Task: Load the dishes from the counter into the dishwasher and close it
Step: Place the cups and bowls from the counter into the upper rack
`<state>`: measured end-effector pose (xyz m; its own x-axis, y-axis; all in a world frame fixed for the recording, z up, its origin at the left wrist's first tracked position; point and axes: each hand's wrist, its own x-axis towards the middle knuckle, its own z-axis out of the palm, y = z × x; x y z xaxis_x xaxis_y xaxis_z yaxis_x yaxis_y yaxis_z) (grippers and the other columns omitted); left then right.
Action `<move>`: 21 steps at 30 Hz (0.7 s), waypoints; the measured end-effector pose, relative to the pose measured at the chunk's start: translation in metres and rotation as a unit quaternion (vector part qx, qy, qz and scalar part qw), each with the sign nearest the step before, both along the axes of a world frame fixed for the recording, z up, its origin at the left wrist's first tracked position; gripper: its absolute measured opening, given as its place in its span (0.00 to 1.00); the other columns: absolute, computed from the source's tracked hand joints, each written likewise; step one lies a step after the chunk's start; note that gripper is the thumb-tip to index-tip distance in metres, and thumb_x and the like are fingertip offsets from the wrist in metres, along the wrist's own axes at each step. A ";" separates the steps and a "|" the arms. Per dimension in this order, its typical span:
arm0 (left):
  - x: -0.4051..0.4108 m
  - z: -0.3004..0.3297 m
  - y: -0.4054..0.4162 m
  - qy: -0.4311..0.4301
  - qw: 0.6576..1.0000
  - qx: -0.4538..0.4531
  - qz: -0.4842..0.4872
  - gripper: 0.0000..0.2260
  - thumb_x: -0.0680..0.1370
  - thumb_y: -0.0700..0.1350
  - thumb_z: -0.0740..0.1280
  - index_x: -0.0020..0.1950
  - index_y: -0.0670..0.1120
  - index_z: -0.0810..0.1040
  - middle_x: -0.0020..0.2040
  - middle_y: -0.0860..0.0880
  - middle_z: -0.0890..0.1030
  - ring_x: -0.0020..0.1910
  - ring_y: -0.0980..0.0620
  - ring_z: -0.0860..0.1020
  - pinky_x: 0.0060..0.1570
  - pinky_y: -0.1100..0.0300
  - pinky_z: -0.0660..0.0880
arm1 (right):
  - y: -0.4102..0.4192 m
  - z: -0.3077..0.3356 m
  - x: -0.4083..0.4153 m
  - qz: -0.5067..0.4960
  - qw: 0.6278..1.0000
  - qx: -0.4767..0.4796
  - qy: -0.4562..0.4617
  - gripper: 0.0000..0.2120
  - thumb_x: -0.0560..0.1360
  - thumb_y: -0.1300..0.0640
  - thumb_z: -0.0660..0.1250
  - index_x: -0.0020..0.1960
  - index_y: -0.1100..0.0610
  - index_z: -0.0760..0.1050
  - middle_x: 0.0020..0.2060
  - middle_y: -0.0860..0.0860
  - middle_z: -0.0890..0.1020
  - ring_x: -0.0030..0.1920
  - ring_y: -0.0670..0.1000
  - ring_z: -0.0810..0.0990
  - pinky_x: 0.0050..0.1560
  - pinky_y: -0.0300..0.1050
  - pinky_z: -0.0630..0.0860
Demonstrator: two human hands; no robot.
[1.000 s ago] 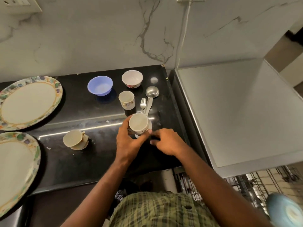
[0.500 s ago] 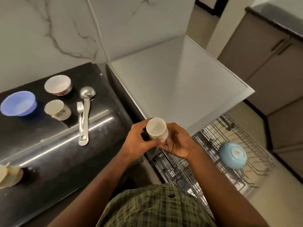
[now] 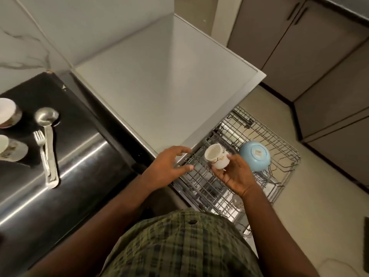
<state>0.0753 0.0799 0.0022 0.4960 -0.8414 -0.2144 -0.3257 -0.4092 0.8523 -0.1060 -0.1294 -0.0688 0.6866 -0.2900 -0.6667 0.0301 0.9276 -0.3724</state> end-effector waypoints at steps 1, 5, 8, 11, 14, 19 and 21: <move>-0.001 -0.002 0.000 0.002 1.000 0.005 -0.004 0.20 0.77 0.53 0.76 0.68 0.56 0.78 0.65 0.59 0.78 0.65 0.67 0.73 0.62 0.61 0.74 | -0.002 -0.007 -0.008 -0.018 0.999 -0.016 0.029 0.22 0.77 0.58 0.70 0.70 0.62 0.74 0.67 0.66 0.75 0.65 0.68 0.79 0.58 0.57 0.83; -0.010 -0.006 -0.003 0.019 1.000 0.016 -0.015 0.18 0.78 0.54 0.74 0.67 0.59 0.79 0.67 0.59 0.78 0.66 0.65 0.74 0.65 0.57 0.76 | -0.006 -0.039 -0.033 0.007 0.973 -0.151 0.174 0.23 0.76 0.57 0.74 0.70 0.57 0.75 0.64 0.63 0.79 0.60 0.65 0.83 0.57 0.58 0.83; -0.013 -0.008 -0.002 0.005 0.999 0.034 -0.029 0.17 0.78 0.55 0.73 0.67 0.59 0.78 0.67 0.60 0.78 0.67 0.64 0.75 0.65 0.54 0.77 | -0.001 -0.068 -0.047 0.098 0.896 -0.303 0.311 0.30 0.69 0.50 0.81 0.67 0.54 0.76 0.65 0.61 0.79 0.56 0.61 0.84 0.51 0.59 0.85; -0.015 -0.008 0.001 0.003 0.998 0.046 -0.041 0.16 0.79 0.54 0.73 0.67 0.59 0.78 0.67 0.61 0.77 0.67 0.64 0.75 0.64 0.56 0.78 | 0.004 -0.091 -0.061 0.195 0.753 -0.471 0.416 0.33 0.65 0.47 0.82 0.68 0.51 0.76 0.66 0.58 0.77 0.59 0.59 0.80 0.61 0.52 0.76; -0.017 -0.008 0.005 0.001 0.998 0.056 -0.029 0.16 0.80 0.52 0.73 0.67 0.57 0.79 0.66 0.62 0.78 0.66 0.65 0.75 0.61 0.60 0.77 | 0.002 -0.100 -0.070 0.232 0.682 -0.519 0.461 0.34 0.70 0.51 0.80 0.73 0.52 0.73 0.68 0.59 0.72 0.63 0.62 0.77 0.61 0.54 0.74; -0.021 -0.008 0.010 0.004 0.997 0.072 0.001 0.15 0.80 0.50 0.73 0.66 0.57 0.80 0.65 0.62 0.78 0.63 0.66 0.76 0.58 0.67 0.75 | -0.008 -0.114 -0.071 0.310 0.604 -0.559 0.476 0.35 0.72 0.54 0.79 0.76 0.49 0.70 0.70 0.59 0.69 0.68 0.63 0.73 0.66 0.64 0.73; -0.024 -0.008 0.012 0.005 0.997 0.074 0.008 0.15 0.80 0.49 0.74 0.66 0.56 0.80 0.65 0.61 0.78 0.63 0.65 0.76 0.58 0.65 0.75 | -0.010 -0.122 -0.070 0.328 0.603 -0.556 0.468 0.35 0.73 0.56 0.78 0.76 0.49 0.70 0.72 0.58 0.68 0.69 0.64 0.72 0.65 0.66 0.74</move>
